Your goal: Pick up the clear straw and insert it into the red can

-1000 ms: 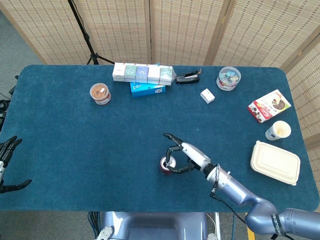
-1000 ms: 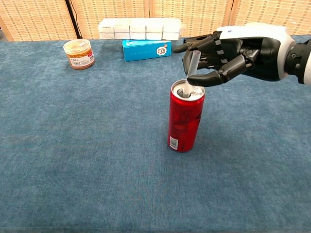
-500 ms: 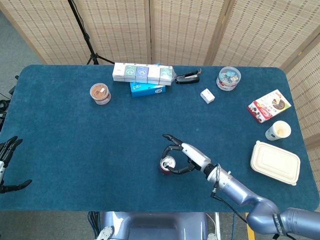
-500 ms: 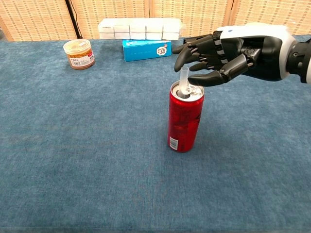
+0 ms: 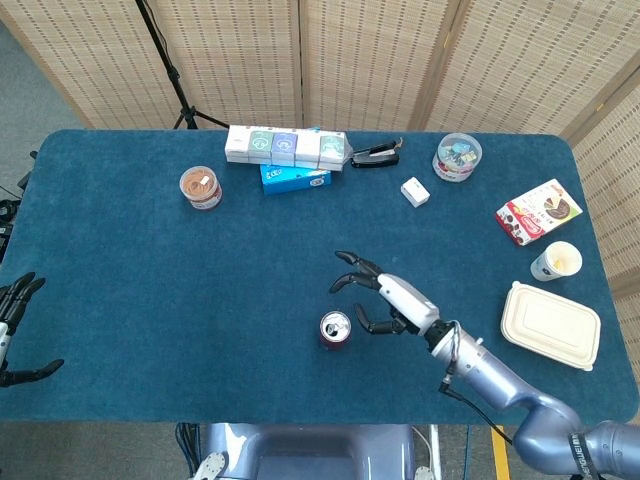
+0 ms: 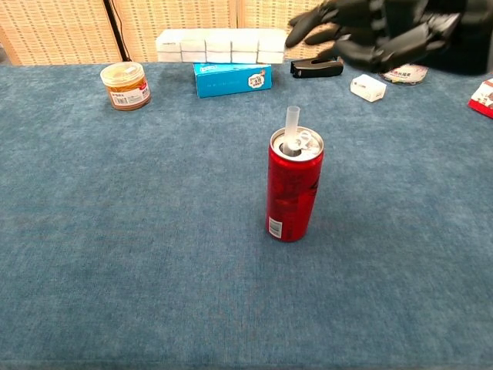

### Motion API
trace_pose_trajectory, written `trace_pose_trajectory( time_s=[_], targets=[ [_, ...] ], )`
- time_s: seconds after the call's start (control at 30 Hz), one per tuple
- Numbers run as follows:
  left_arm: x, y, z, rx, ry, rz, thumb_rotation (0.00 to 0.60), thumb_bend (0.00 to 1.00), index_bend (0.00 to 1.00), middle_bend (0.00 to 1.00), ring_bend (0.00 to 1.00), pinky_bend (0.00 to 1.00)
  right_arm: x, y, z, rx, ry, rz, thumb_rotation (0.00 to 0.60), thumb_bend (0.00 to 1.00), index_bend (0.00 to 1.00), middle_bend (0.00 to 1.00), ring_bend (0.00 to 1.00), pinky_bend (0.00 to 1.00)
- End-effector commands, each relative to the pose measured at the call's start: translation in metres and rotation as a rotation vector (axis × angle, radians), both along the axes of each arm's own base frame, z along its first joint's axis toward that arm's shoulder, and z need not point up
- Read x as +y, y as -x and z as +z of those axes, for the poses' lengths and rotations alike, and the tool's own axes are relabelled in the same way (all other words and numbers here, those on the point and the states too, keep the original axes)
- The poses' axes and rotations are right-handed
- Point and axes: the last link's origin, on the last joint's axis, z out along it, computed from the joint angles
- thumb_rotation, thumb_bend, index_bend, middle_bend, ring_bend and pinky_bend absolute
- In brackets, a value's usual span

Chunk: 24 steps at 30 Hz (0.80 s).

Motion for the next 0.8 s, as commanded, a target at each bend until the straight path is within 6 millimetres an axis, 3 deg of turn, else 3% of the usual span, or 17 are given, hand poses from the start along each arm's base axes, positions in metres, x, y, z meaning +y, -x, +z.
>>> trace_pose_trajectory(
  time_s=[0.03, 0.07, 0.13, 0.23, 0.33, 0.47, 0.53, 0.8],
  targets=[
    [-0.001, 0.0, 0.0, 0.002, -0.001, -0.001, 0.6, 0.09, 0.0, 0.0, 0.0, 0.0, -0.006, 0.013, 0.018, 0.058, 0.119, 0.01, 0.6, 0.59, 0.24, 0.0, 0.0, 0.0],
    [-0.001, 0.0, 0.0, 0.003, -0.001, -0.001, 0.6, 0.09, 0.0, 0.0, 0.0, 0.0, -0.008, 0.017, 0.021, 0.077, 0.146, 0.007, 0.6, 0.5, 0.22, 0.0, 0.0, 0.0],
    [-0.002, 0.0, 0.0, 0.004, -0.005, 0.0, 0.6, 0.09, 0.0, 0.0, 0.0, 0.0, -0.013, 0.033, 0.028, 0.136, 0.23, -0.01, 0.6, 0.17, 0.16, 0.0, 0.0, 0.0],
    [-0.003, 0.001, 0.0, 0.004, -0.01, 0.002, 0.6, 0.09, 0.0, 0.0, 0.0, 0.0, -0.017, 0.062, 0.038, 0.243, 0.354, -0.031, 0.6, 0.0, 0.07, 0.0, 0.0, 0.0],
    [-0.004, 0.001, 0.0, 0.01, -0.02, 0.005, 0.6, 0.09, 0.0, 0.0, 0.0, 0.0, -0.016, 0.095, 0.049, 0.374, 0.487, -0.026, 0.6, 0.0, 0.01, 0.0, 0.0, 0.0],
    [-0.005, 0.002, 0.0, 0.026, -0.045, 0.014, 0.6, 0.09, 0.0, 0.0, 0.0, 0.0, -0.005, 0.124, 0.056, 0.474, 0.577, -0.038, 0.6, 0.0, 0.0, 0.0, 0.0, 0.0],
    [-0.004, 0.003, -0.001, 0.045, -0.075, 0.024, 0.6, 0.09, 0.0, 0.0, 0.0, 0.0, 0.017, 0.154, 0.065, 0.561, 0.629, -0.084, 0.6, 0.0, 0.0, 0.0, 0.0, 0.0],
    [-0.007, 0.003, -0.007, 0.091, -0.098, 0.031, 0.6, 0.09, 0.0, 0.0, 0.0, 0.0, 0.075, 0.199, 0.071, 0.696, 0.722, -0.205, 0.6, 0.0, 0.0, 0.0, 0.0, 0.0]
  ],
)
